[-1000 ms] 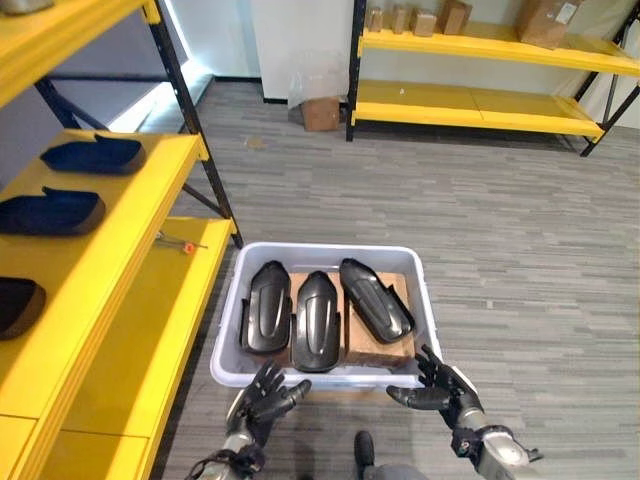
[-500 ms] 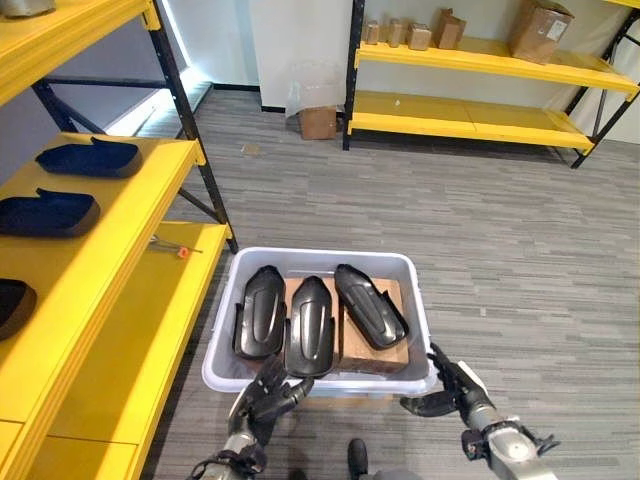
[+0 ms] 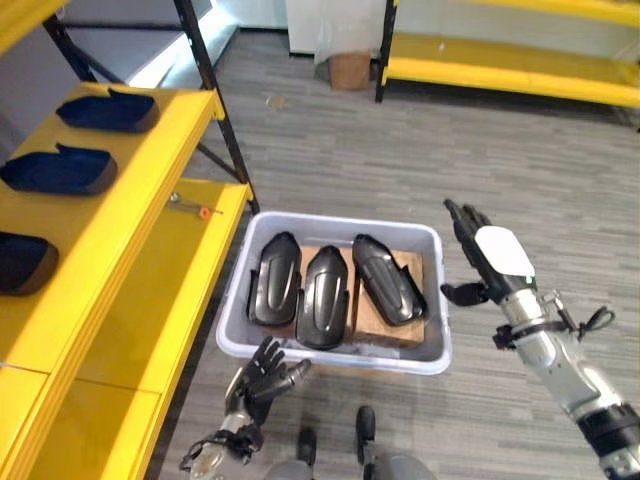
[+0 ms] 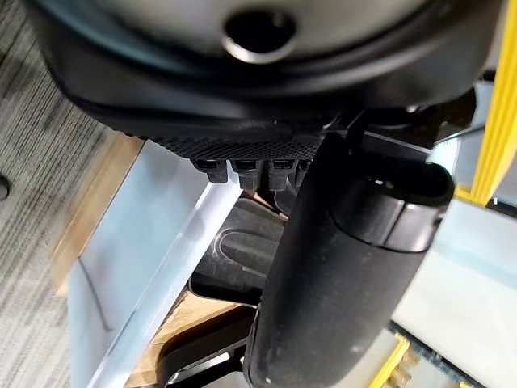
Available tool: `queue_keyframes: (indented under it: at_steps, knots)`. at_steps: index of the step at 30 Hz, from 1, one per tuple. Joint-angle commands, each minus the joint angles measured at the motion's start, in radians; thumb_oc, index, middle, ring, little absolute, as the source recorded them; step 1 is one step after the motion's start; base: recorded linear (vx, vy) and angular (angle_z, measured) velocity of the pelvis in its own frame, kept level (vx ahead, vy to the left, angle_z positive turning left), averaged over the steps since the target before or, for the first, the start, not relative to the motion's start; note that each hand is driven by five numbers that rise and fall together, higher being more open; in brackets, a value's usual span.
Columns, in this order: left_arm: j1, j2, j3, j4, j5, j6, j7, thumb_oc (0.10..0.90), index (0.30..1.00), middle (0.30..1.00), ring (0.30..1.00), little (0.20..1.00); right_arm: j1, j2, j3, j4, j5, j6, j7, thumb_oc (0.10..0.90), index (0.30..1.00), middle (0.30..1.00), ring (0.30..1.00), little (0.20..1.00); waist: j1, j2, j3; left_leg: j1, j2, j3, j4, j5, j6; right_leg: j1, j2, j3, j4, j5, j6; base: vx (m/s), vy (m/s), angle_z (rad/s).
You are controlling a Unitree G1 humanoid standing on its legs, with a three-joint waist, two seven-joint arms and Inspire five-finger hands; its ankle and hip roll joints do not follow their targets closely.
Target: Move parts from the plastic box to the shelf.
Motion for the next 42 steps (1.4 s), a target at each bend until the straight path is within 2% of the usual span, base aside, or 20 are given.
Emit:
queue_keyframes:
  at_steps: [1, 5, 6, 11, 17, 21, 22, 25, 33, 37, 42]
  knots:
    - [-0.061, 0.055, 0.015, -0.097, -0.063, -0.077, -0.082, 0.9, 1.0, 1.0, 1.0, 1.0, -0.091, -0.051, 0.021, -0.069, -0.039, -0.017, -0.078, 0.9, 1.0, 1.0, 1.0, 1.0, 0.004, -0.007, -0.013, -0.077, -0.012, -0.011, 0.029, 0.022, 0.009, 0.048, -0.014, -0.056, 0.068, -0.116, 0.045, -0.09, 0.001, -0.01]
    - [-0.078, 0.063, 0.005, -0.125, -0.115, -0.095, -0.115, 0.9, 1.0, 1.0, 1.0, 1.0, -0.145, -0.056, 0.067, -0.02, -0.071, -0.012, -0.071, 0.9, 1.0, 1.0, 1.0, 1.0, 0.008, 0.007, 0.013, -0.106, -0.018, -0.016, 0.037, 0.028, 0.007, 0.023, -0.011, -0.056, 0.079, -0.123, 0.039, -0.08, 0.006, 0.01]
    - [-0.104, 0.071, 0.007, -0.15, -0.134, -0.136, -0.101, 0.9, 1.0, 1.0, 1.0, 1.0, -0.188, -0.054, 0.111, 0.018, -0.098, -0.007, -0.044, 0.9, 1.0, 1.0, 1.0, 1.0, 0.012, 0.017, 0.035, -0.128, -0.023, -0.019, 0.04, 0.032, 0.006, 0.001, -0.01, -0.057, 0.087, -0.126, 0.035, -0.11, 0.007, 0.02]
    - [-0.144, 0.085, 0.029, -0.218, -0.133, -0.191, -0.052, 0.9, 1.0, 1.0, 1.0, 1.0, -0.243, -0.048, 0.2, 0.113, -0.113, 0.025, 0.001, 0.9, 1.0, 1.0, 1.0, 1.0, 0.026, 0.024, 0.068, -0.16, -0.033, -0.03, 0.046, 0.039, 0.005, -0.025, -0.008, -0.053, 0.094, -0.131, 0.03, -0.05, -0.011, 0.01]
    - [-0.186, 0.117, 0.047, -0.274, -0.113, -0.163, -0.008, 0.9, 1.0, 1.0, 1.0, 1.0, -0.28, -0.047, 0.258, 0.22, -0.125, 0.052, -0.018, 0.9, 1.0, 1.0, 1.0, 1.0, 0.044, 0.014, 0.101, -0.202, -0.035, -0.036, 0.054, 0.046, 0.007, -0.073, -0.006, -0.064, 0.119, -0.133, 0.03, -0.05, -0.046, 0.07]
    - [-0.188, 0.119, 0.048, -0.277, -0.106, -0.156, -0.004, 0.9, 1.0, 1.0, 1.0, 1.0, -0.284, -0.049, 0.262, 0.228, -0.126, 0.053, -0.018, 0.9, 1.0, 1.0, 1.0, 1.0, 0.045, 0.014, 0.104, -0.206, -0.035, -0.037, 0.055, 0.047, 0.007, -0.078, -0.005, -0.064, 0.123, -0.134, 0.029, -0.01, -0.004, 0.02]
    - [-0.185, 0.128, 0.043, -0.268, -0.11, -0.132, 0.004, 0.9, 1.0, 1.0, 1.0, 1.0, -0.294, -0.057, 0.284, 0.281, -0.159, 0.078, -0.072, 0.9, 1.0, 1.0, 1.0, 1.0, 0.053, 0.018, 0.13, -0.226, -0.036, -0.036, 0.065, 0.05, 0.005, -0.098, -0.004, -0.07, 0.141, -0.138, 0.027, -0.03, 0.001, 0.0]
    - [-0.184, 0.128, 0.042, -0.263, -0.113, -0.128, -0.004, 0.9, 1.0, 1.0, 1.0, 1.0, -0.309, -0.056, 0.293, 0.32, -0.169, 0.09, -0.101, 0.9, 1.0, 1.0, 1.0, 1.0, 0.056, 0.019, 0.137, -0.236, -0.036, -0.034, 0.068, 0.05, 0.005, -0.11, -0.005, -0.072, 0.148, -0.139, 0.028, -0.03, -0.002, 0.08]
    - [-0.207, 0.137, 0.016, -0.254, -0.104, -0.136, -0.015, 0.9, 1.0, 1.0, 1.0, 1.0, -0.385, -0.055, 0.338, 0.436, -0.198, 0.134, -0.167, 0.9, 1.0, 1.0, 1.0, 1.0, 0.068, 0.041, 0.179, -0.28, -0.038, -0.032, 0.082, 0.06, 0.003, -0.159, -0.009, -0.091, 0.186, -0.147, 0.024, -0.02, 0.0, 0.01]
    - [-0.207, 0.141, 0.01, -0.281, -0.121, -0.132, -0.023, 0.9, 1.0, 1.0, 1.0, 1.0, -0.419, -0.055, 0.356, 0.476, -0.192, 0.153, -0.166, 0.9, 1.0, 1.0, 1.0, 1.0, 0.075, 0.053, 0.201, -0.305, -0.039, -0.036, 0.09, 0.067, 0.0, -0.185, -0.009, -0.1, 0.203, -0.15, 0.021, -0.01, -0.001, 0.01]
    - [-0.206, 0.143, 0.009, -0.321, -0.12, -0.135, -0.019, 0.9, 1.0, 1.0, 1.0, 1.0, -0.457, -0.05, 0.381, 0.514, -0.183, 0.147, -0.16, 0.9, 1.0, 1.0, 1.0, 1.0, 0.085, 0.066, 0.219, -0.333, -0.043, -0.042, 0.089, 0.081, -0.001, -0.218, -0.009, -0.112, 0.222, -0.153, 0.017, -0.03, -0.014, 0.05]
